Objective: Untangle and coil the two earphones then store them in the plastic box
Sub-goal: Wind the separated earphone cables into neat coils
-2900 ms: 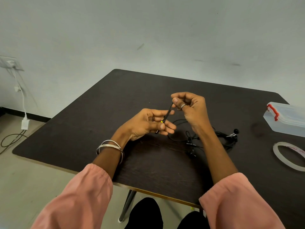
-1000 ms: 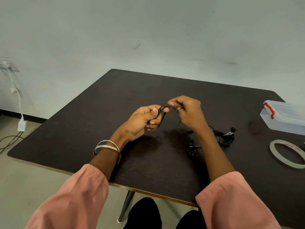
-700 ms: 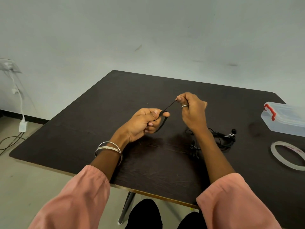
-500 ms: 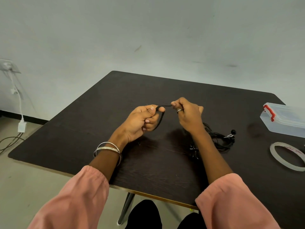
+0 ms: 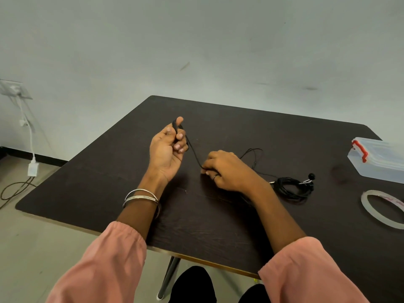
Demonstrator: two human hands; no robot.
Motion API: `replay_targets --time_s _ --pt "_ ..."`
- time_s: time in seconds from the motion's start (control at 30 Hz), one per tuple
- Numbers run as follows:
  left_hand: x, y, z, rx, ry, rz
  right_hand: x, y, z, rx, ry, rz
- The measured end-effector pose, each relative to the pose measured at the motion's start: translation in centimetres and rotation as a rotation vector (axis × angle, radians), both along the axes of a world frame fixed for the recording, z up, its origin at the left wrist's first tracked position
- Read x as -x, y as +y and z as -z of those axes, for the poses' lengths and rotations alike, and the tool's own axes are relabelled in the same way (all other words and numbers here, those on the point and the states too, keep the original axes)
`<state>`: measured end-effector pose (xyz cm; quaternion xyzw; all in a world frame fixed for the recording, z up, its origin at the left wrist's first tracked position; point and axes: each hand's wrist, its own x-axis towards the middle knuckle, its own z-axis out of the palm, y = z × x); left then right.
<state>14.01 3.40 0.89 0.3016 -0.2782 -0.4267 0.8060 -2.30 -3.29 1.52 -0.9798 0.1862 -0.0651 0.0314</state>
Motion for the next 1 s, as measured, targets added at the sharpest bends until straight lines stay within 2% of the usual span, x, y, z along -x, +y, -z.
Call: replay_targets --time_s 0.13,0.27,0.53,0.67,0.8,0.9,1.0 --pt "0.0 0.2 -0.2 0.006 0.083 -0.032 -1.0 1.3 -0.1 0.117 0.075 -0.037" --pt "-0.3 0.2 -0.1 0.032 0.156 -0.009 -1.3 1.9 -0.1 0.138 0.103 -0.019" --pt "-1.0 0.4 0.0 0.076 0.286 0.027 -0.7 1.3 0.0 0.016 0.099 0.065" --pt "-0.9 0.3 0.0 0.073 0.282 0.005 -0.3 1.0 -0.1 -0.031 0.085 0.072" --pt "-0.6 -0.1 0.1 0.016 0.159 -0.076 -0.7 1.8 -0.4 -0.051 0.08 -0.007" --pt "0.2 -0.5 0.5 -0.102 -0.067 -0.169 -0.8 1.9 -0.4 -0.058 0.05 -0.057" --pt "0.9 -0.7 1.0 -0.213 -0.327 -0.209 -0.5 1.5 -0.4 -0.115 -0.072 -0.055"
